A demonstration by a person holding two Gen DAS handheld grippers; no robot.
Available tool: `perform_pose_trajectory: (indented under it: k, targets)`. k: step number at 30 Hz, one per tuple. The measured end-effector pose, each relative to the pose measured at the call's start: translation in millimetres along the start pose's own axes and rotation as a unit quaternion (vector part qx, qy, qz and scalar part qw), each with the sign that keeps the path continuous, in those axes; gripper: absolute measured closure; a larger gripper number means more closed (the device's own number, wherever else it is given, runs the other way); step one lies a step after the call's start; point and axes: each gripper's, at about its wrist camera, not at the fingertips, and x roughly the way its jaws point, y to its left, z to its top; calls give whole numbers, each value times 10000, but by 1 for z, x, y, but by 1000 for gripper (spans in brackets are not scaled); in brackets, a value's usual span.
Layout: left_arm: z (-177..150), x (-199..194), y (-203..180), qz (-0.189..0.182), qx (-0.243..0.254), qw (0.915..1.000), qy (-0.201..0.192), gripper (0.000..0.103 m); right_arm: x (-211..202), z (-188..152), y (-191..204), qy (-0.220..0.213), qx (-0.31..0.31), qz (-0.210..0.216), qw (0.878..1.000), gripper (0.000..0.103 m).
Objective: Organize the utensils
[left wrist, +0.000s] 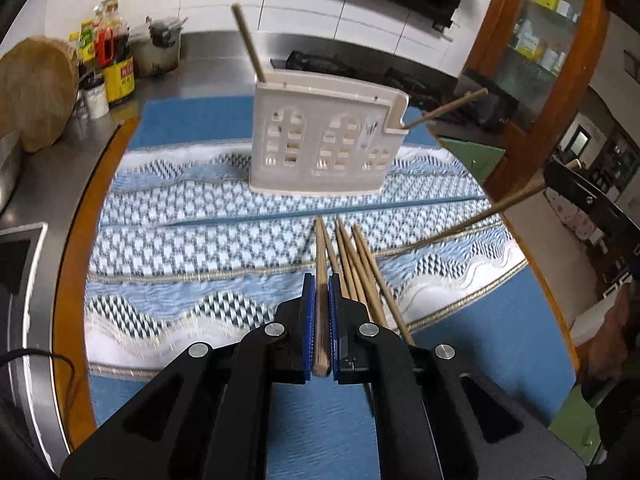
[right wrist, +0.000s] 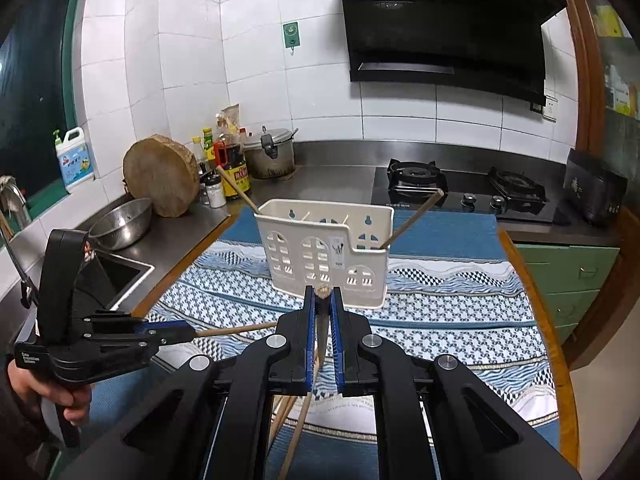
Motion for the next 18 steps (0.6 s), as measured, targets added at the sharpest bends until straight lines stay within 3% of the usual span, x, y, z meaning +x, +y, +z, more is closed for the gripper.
perform_pose_trajectory:
  k: [8,18]
  targets:
    - [34,-10,-3,-179,92,9994,-287,97,-3,36,-2,-230,-235,59,9994,96]
    - [109,-48,-9,-554,305,9941,-876,98,-8,111,-16,-1031,-488,-83,9934,96]
